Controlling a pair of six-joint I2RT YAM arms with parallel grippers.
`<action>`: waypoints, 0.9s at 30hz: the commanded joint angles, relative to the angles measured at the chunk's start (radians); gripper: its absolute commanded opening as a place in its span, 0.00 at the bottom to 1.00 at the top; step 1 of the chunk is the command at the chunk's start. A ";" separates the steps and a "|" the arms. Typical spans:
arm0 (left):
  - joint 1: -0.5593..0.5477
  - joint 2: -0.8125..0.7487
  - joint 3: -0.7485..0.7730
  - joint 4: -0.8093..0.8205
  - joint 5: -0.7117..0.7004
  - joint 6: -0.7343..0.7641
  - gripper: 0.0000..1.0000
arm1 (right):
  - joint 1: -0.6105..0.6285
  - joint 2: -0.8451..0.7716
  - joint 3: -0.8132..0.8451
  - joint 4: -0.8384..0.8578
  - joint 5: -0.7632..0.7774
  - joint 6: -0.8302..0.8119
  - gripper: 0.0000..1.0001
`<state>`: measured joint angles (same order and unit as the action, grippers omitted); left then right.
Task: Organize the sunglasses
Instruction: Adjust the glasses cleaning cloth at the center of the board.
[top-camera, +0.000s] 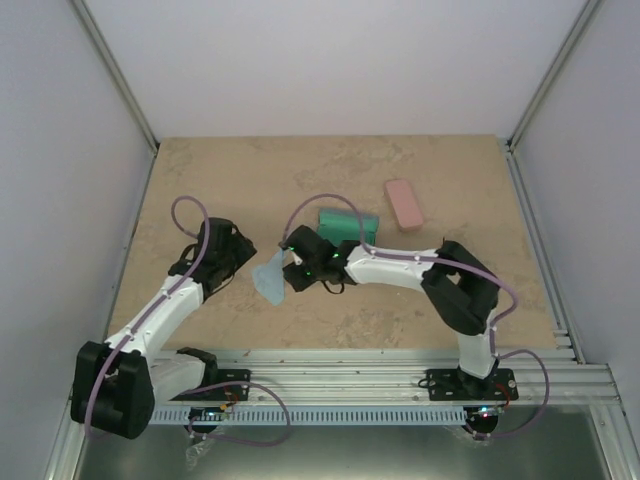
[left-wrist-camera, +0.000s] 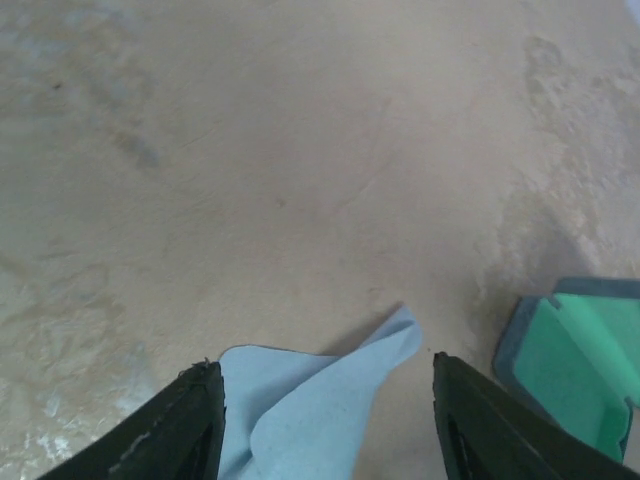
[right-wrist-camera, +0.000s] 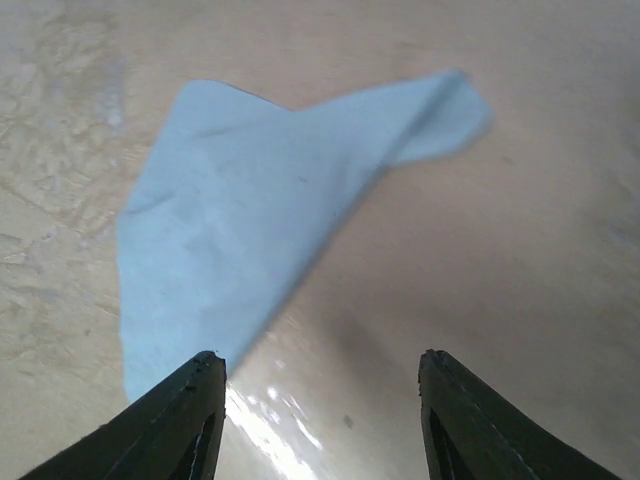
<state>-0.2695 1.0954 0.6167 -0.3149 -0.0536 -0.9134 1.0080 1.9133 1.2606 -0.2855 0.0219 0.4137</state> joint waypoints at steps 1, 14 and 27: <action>0.049 0.013 -0.036 0.025 0.089 -0.012 0.55 | 0.059 0.118 0.130 -0.118 0.039 -0.098 0.53; 0.111 0.119 -0.112 0.163 0.178 -0.013 0.35 | 0.115 0.242 0.277 -0.231 0.131 -0.152 0.52; 0.115 0.120 -0.131 0.181 0.149 -0.033 0.33 | 0.116 0.211 0.240 -0.203 0.258 -0.069 0.33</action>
<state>-0.1623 1.2350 0.5034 -0.1452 0.1291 -0.9257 1.1198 2.1407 1.5215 -0.5102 0.2455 0.3138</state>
